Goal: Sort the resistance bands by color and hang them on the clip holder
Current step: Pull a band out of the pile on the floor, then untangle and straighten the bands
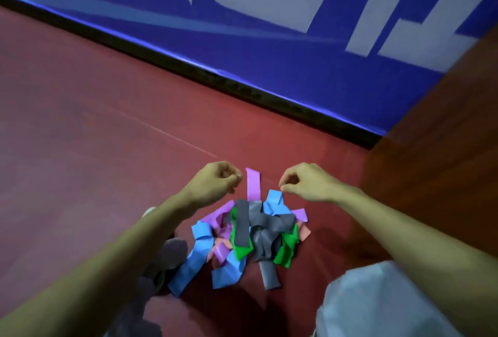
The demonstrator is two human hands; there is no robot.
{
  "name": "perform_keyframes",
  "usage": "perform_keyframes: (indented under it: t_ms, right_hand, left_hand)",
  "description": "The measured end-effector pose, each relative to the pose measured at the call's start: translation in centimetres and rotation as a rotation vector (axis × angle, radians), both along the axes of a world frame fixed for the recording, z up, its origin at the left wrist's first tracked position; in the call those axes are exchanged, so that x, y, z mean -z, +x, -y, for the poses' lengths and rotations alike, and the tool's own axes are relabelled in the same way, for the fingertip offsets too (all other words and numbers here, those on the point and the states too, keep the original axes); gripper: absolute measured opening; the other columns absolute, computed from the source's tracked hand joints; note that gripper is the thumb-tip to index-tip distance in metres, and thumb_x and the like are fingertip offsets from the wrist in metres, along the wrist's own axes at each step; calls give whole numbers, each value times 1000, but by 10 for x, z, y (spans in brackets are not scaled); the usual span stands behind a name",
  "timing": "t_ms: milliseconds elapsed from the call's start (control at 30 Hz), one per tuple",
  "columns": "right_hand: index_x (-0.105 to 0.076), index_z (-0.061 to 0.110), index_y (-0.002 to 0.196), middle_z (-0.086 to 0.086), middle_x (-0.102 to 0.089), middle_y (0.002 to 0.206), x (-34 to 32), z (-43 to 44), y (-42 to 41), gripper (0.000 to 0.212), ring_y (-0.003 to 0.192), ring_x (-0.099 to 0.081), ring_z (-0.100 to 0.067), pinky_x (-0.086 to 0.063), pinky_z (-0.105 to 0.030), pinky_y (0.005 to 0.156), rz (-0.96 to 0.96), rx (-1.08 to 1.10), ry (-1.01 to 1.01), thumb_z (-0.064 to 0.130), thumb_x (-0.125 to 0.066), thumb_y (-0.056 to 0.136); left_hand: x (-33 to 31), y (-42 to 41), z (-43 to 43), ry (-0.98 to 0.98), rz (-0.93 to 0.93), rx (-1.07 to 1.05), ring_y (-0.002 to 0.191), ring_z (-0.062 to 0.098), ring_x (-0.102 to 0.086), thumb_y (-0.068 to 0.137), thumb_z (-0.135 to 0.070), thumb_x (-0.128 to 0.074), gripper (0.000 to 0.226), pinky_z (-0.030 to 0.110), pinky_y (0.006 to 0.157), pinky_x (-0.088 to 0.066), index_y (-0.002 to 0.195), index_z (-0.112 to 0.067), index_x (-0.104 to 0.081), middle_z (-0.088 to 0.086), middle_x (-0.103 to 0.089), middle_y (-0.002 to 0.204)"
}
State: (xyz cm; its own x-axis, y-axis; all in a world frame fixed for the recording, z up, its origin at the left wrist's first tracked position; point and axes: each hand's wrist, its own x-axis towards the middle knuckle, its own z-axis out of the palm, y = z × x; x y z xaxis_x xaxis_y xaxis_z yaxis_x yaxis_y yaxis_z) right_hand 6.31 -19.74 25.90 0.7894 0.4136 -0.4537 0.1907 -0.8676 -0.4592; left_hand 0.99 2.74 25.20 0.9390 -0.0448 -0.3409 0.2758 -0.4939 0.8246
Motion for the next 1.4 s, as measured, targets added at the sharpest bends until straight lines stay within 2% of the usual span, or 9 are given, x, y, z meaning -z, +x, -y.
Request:
perform_keyframes:
  t_ms: [200,300,433,600,733,900,1133,1233,1400]
  right_hand:
    - [-75,15,85,5,-67,74,148,-14,-5,14,73,-58,-6,-43,-21,71,-228,213,-2,12,-62,84]
    - [-70,16,70,14,-59,52,214,-22,-16,21,55,-55,0,-47,-18,60,-349,285,-24,7,-57,84]
    - [-57,17,53,-7,-64,66,285,-38,-38,30,68,-60,-22,-51,-32,66,-460,344,-85,10,-57,83]
    - [-62,16,74,-19,-70,89,334,-60,-64,22,98,-66,-37,-53,-45,90,-491,461,-82,31,-60,90]
    - [-59,16,64,-18,-71,87,356,-77,-74,36,89,-68,-37,-56,-48,79,-452,621,-70,46,-63,84]
    - [-40,14,55,-16,-62,79,352,-91,-73,52,90,-66,-35,-38,-28,63,-405,678,-150,49,-66,83]
    - [-70,14,89,-10,-69,106,335,-89,-61,28,101,-65,-30,-53,-34,82,-319,612,-217,40,-73,78]
    - [-71,18,99,-10,-68,112,317,-83,-56,28,106,-63,-30,-53,-36,86,-292,557,-247,37,-72,78]
    - [-64,13,114,-15,-60,122,279,-75,-50,33,112,-59,-35,-49,-37,87,-179,187,-385,28,-60,85]
  left_hand:
    - [110,16,-8,84,-212,109,68,22,-67,70,-27,-49,21,28,63,-51,80,-15,-63,12,-70,78]
    - [168,15,-10,119,-318,94,52,6,-60,86,-11,-53,11,21,56,-48,83,-12,-63,9,-68,75]
    - [226,2,-7,45,-451,36,55,10,-56,94,-6,-49,13,10,46,-42,89,-3,-61,6,-58,72]
    - [270,-16,-10,34,-543,-21,58,12,-59,94,-9,-49,13,12,48,-42,91,-8,-62,3,-61,72]
    - [280,-26,-14,-5,-588,-73,71,27,-58,93,-7,-49,15,24,58,-43,90,-5,-64,6,-59,70]
    - [276,-29,-17,-12,-587,-110,74,26,-57,92,-6,-50,16,31,70,-46,94,-3,-66,13,-61,81]
    - [266,-28,-27,14,-556,-102,63,22,-59,92,-4,-45,20,29,67,-49,95,-4,-65,6,-62,72]
    - [254,-30,-27,8,-548,-99,59,18,-55,94,-5,-46,16,27,60,-46,94,-6,-62,7,-60,72]
    - [231,-27,-27,5,-504,-54,64,23,-58,93,-7,-47,18,37,72,-52,99,-1,-63,8,-61,75]
